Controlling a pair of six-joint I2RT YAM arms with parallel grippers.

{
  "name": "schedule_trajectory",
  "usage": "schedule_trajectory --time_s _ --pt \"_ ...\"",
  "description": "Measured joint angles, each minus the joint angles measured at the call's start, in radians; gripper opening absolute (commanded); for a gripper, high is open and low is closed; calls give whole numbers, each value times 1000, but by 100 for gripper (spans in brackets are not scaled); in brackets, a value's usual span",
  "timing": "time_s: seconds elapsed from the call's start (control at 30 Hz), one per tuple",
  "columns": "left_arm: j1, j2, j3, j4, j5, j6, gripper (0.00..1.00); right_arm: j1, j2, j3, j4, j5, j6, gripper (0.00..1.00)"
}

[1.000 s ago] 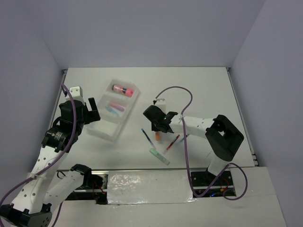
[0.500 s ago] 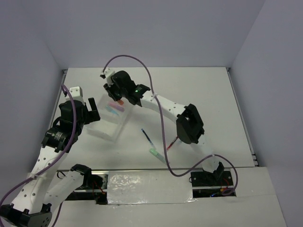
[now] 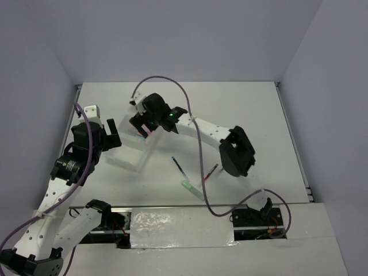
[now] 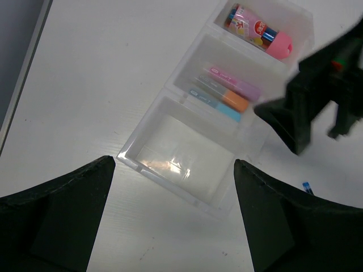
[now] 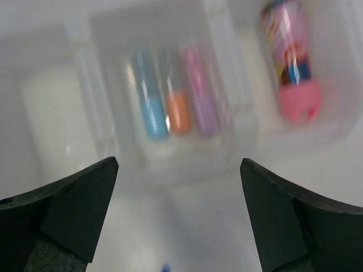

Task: Sort the stationery into containers
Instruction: Place the pen in the storage box, then pick up the pen from the corner of the board.

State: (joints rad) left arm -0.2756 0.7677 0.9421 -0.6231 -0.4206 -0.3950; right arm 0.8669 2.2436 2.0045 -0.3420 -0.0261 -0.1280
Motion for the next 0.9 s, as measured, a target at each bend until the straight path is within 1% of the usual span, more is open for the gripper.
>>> schedule_trajectory --time_s 0.03,0.07,0.17,0.23,0.3,0.4,0.53,0.6,0.73,0.9 --pt "0 0 0 0 0 0 99 -1 -69 -85 -9 2 6 93" --pt "0 0 0 0 0 0 99 -1 -147 -187 -25 -11 13 86" --pt "0 -3 0 0 2 0 99 -1 -438 -490 -87 -61 46 80" --pt "1 -6 0 1 6 0 99 14 -651 -694 -111 -63 98 80" --pt "4 -6 0 1 10 0 99 47 -803 -841 -130 -53 156 79" --pt "7 -6 0 1 17 0 99 112 -917 -984 -159 -37 235 80" --pt "7 -6 0 1 22 0 99 190 -930 -1126 -174 -32 303 80" --pt "7 -6 0 1 22 0 99 217 -916 -1164 -180 -26 324 79" --pt "7 -5 0 1 23 1 99 253 -843 -1177 -165 1 356 74" --pt "7 5 0 2 26 1 99 256 -759 -1180 -130 40 370 70"
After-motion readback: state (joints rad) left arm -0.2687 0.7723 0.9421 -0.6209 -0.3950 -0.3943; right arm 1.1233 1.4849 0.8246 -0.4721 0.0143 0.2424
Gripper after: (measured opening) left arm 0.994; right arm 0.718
